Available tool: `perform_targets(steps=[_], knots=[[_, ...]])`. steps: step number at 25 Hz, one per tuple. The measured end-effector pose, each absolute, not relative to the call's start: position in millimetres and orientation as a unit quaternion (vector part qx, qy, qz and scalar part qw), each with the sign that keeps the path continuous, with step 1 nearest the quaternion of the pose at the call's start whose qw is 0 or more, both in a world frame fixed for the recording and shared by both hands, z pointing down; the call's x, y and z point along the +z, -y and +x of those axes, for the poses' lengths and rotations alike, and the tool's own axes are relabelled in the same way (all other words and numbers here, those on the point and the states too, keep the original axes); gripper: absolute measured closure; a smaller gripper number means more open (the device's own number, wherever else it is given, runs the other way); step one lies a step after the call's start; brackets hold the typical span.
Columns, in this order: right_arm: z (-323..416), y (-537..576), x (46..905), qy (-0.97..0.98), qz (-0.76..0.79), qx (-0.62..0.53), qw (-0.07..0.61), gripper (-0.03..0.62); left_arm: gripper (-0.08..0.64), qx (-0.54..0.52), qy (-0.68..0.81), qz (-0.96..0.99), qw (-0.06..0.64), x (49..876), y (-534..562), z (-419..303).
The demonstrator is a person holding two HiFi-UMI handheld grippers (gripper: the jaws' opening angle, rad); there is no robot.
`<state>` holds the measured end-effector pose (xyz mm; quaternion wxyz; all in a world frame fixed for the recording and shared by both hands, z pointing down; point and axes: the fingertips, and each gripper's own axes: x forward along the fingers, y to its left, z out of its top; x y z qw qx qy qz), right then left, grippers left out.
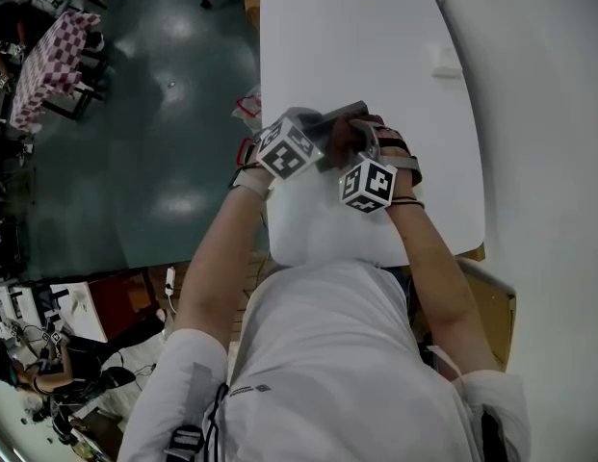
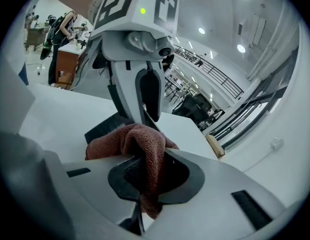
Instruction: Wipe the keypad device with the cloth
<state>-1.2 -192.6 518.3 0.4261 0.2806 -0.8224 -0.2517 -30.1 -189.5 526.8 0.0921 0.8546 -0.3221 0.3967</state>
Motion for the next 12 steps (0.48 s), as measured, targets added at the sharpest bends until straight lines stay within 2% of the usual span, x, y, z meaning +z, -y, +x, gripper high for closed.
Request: perform_targets(steps=[12], knots=[[18.1, 169.1, 553.5, 0.835, 0.272, -0.204, 0.433, 0.554, 0.394, 0.395, 0.322, 0.856, 0.092, 528.2, 193.8, -28.9]])
